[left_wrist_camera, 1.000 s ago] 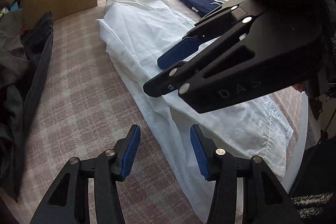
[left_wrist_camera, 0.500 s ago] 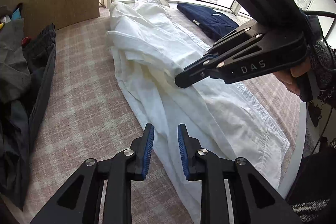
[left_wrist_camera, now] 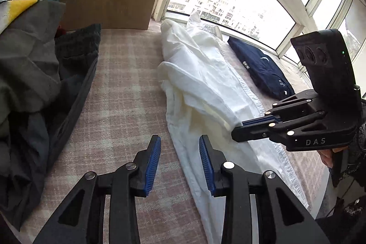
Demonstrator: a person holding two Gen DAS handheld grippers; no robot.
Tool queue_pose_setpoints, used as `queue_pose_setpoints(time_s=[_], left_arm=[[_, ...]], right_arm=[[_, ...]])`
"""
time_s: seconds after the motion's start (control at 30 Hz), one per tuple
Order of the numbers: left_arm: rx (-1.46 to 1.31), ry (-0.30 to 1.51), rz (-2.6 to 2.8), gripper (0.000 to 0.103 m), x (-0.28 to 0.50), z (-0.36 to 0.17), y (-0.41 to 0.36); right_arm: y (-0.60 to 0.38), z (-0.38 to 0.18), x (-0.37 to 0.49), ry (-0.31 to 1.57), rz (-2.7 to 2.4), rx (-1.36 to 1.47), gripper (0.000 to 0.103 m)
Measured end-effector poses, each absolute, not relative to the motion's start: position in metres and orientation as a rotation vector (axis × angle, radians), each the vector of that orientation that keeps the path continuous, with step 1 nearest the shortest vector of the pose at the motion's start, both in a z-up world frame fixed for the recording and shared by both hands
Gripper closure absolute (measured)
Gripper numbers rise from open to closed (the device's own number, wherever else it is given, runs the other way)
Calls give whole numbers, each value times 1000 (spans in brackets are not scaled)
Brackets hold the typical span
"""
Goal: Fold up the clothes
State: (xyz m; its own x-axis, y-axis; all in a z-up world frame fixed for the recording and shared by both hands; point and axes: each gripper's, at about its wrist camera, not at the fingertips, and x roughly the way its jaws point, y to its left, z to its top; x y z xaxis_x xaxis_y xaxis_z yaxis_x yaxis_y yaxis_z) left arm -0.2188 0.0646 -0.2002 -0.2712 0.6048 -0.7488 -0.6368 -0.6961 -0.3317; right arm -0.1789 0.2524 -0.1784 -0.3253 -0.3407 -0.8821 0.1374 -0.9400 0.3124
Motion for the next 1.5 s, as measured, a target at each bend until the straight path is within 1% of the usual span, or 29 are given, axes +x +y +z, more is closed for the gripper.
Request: queue_pose_setpoints(time_s=[0.13,0.2,0.23,0.33,0.37,0.47,0.5,0.57,0.6,0.63,0.73,0.8,0.87,0.97,1.03,1.07,1.1,1.17,1.23,1.43,1.47,1.5], left_arm=[[-1186,167,2011,71,-239,-214,106],[-1205,183,2038,71,-252,-221,113],[-1211,170,2053,69,-259,-223,114],[-1230,-17,2065,69,-278,-221,100],[-1211,-43,2077,69,-281,-221,97],[-1186,88,2162,68,-286,-226,101],[-1177,108,2178,68,-288,-229,100],[-1189,56,2169,68,-290,-227,93],[-1189,46,2167,70,-289,-225,89],[-1161,86,2181,70,-284,-220,87],[-1114,245,2211,70,-267,-200,74],[-1096,218,2202,71,-263,-184,63],[-1120,192,2165,70,-271,-186,70],[-1156,152,2110,70,-283,-189,80],[-1180,126,2072,70,-290,-191,87],[-1191,113,2053,70,-294,-193,90],[-1202,100,2034,71,-298,-194,93],[-1225,70,1997,71,-305,-196,99],[-1255,-3,1965,71,-310,-202,96],[-1338,-218,1859,71,-322,-219,88],[-1350,-253,1840,72,-324,-222,87],[-1363,-288,1821,79,-326,-225,85]], right_arm=[[265,-177,-175,-290,-2350,1620,98],[266,-178,-176,-302,-2344,1618,98],[265,-179,-176,-298,-2340,1619,98],[261,-180,-177,-303,-2327,1615,98],[261,-180,-177,-317,-2318,1606,98],[265,-172,-174,-420,-2278,1552,98],[267,-168,-171,-455,-2275,1530,98],[276,-159,-167,-531,-2286,1460,97],[281,-154,-167,-571,-2293,1421,97],[285,-152,-167,-603,-2295,1388,97],[280,-166,-178,-577,-2307,1440,97],[268,-189,-189,-547,-2257,1527,97],[264,-198,-198,-472,-2279,1573,97],[294,-179,-215,-476,-2418,1527,97],[319,-167,-235,-480,-2486,1508,84],[331,-165,-248,-488,-2495,1506,67],[342,-163,-260,-496,-2505,1503,62],[355,-167,-285,-521,-2491,1519,62],[361,-173,-307,-542,-2466,1530,62],[355,-199,-337,-617,-2353,1542,62],[351,-203,-340,-610,-2342,1541,62],[349,-207,-340,-614,-2336,1536,66]])
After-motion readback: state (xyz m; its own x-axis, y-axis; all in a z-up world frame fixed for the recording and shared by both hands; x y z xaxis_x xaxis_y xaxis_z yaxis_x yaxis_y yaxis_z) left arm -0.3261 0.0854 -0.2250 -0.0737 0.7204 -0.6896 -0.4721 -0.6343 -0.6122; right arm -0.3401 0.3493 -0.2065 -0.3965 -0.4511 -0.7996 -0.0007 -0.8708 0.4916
